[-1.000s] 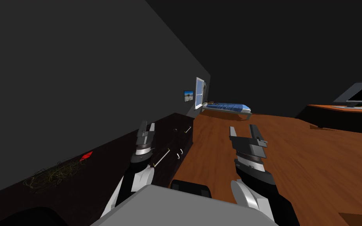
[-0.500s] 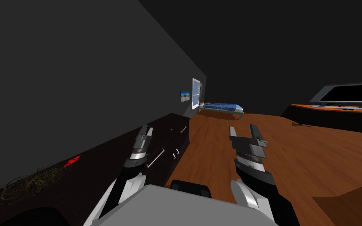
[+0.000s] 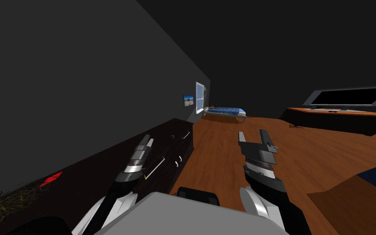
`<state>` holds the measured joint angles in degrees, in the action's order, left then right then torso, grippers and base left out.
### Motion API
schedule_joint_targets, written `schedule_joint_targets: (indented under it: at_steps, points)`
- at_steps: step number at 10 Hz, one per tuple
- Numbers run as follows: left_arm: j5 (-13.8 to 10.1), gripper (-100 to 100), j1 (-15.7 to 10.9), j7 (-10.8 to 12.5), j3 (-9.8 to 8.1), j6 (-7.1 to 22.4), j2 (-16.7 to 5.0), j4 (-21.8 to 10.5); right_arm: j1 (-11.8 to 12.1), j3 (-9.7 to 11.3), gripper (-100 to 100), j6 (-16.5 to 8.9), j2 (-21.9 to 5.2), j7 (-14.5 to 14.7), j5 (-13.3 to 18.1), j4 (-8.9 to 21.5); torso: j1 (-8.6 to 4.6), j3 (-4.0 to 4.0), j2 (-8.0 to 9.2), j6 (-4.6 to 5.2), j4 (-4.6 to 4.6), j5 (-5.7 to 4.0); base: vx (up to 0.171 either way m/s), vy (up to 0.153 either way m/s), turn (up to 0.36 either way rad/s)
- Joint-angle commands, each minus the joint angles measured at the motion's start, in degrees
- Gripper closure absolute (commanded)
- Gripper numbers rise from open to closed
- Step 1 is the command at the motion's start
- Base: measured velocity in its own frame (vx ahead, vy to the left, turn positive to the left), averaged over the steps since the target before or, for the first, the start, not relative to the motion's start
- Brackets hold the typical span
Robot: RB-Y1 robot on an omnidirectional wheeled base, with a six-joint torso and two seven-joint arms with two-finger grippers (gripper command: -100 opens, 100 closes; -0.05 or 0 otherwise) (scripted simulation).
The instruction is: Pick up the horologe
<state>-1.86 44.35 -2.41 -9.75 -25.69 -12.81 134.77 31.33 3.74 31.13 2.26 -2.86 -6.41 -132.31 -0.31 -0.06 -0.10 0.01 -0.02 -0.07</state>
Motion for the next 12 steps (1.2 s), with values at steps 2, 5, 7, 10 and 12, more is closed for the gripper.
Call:
schedule_joint_targets:
  at_steps: [2,5,7,10,12]
  points:
    - [-0.4,-100,3.8,1.1,-3.01,2.0,-1.8,0.2,0.0,0.0,0,0.0,0.0,0.0,0.0,0.0,0.04,0.02,0.03,-0.02,0.01,0.0,0.027,-0.07,-0.07]
    - [-0.9,-100,8.2,2.5,-6.8,3.8,-4.0,0.0,0.0,0.0,0,0.0,0.0,0.0,0.0,0.0,0.14,-0.01,-0.01,-0.02,0.0,0.03,0.044,-0.054,-0.099]
    - [-1.2,-100,10.7,3.3,-8.63,4.7,-5.1,-0.1,0.0,0.0,0,0.0,0.0,0.0,0.0,0.0,0.2,0.01,0.03,-0.02,0.01,0.04,0.036,-0.033,-0.079]
    - [-1.6,-100,15.1,4.9,-11.97,6.7,-7.3,-0.2,0.0,0.0,0,0.0,0.0,0.0,0.0,0.0,0.15,-0.01,-0.01,-0.01,0.0,0.03,0.055,-0.049,-0.11]
    - [-1.7,-100,18.2,5.8,-13.43,7.8,-8.5,-0.3,0.0,0.0,0,0.0,0.0,0.0,0.0,0.0,0.14,-0.06,-0.09,-0.02,-0.02,0.03,0.062,-0.038,-0.087]
